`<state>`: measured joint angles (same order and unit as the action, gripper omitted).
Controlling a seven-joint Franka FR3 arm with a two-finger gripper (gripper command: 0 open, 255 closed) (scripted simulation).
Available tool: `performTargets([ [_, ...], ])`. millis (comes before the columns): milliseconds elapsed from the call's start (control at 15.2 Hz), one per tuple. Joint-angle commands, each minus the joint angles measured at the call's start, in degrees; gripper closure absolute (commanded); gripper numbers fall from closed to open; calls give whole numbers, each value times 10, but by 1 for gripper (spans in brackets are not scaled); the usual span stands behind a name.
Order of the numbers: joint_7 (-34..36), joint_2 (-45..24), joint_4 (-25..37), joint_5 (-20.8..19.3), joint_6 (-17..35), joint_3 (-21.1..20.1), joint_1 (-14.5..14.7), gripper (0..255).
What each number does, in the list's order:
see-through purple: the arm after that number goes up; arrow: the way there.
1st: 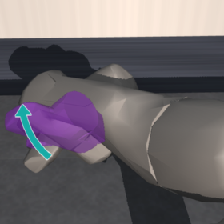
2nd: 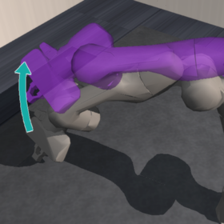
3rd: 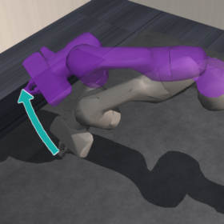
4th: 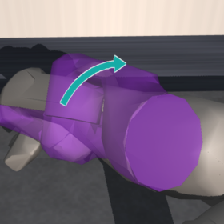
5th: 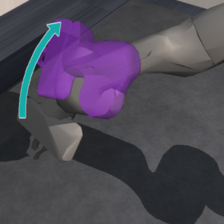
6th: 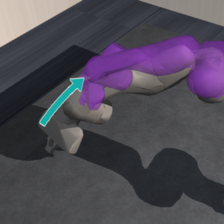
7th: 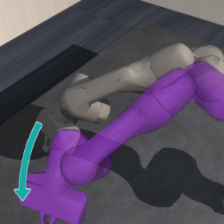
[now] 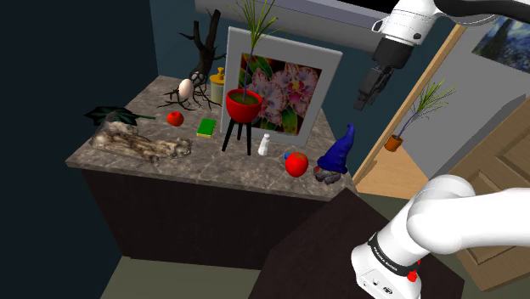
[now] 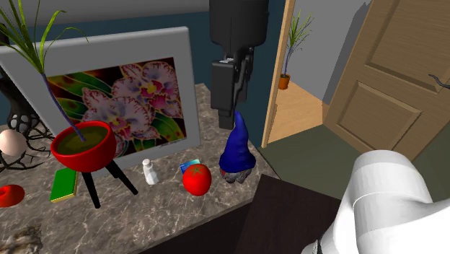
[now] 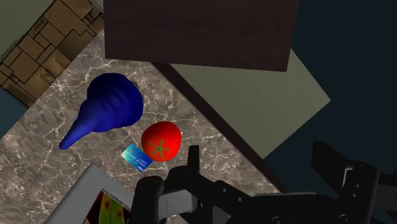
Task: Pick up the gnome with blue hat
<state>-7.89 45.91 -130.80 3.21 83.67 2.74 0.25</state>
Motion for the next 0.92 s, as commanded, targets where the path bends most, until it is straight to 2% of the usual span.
performTargets([
  [0,0,0,0,0,0,0,0,0],
  [396,-105,-38,-32,-51,49,74,-8,0],
  [858,-225,-121,-36,-99,116,159,-13,0],
])
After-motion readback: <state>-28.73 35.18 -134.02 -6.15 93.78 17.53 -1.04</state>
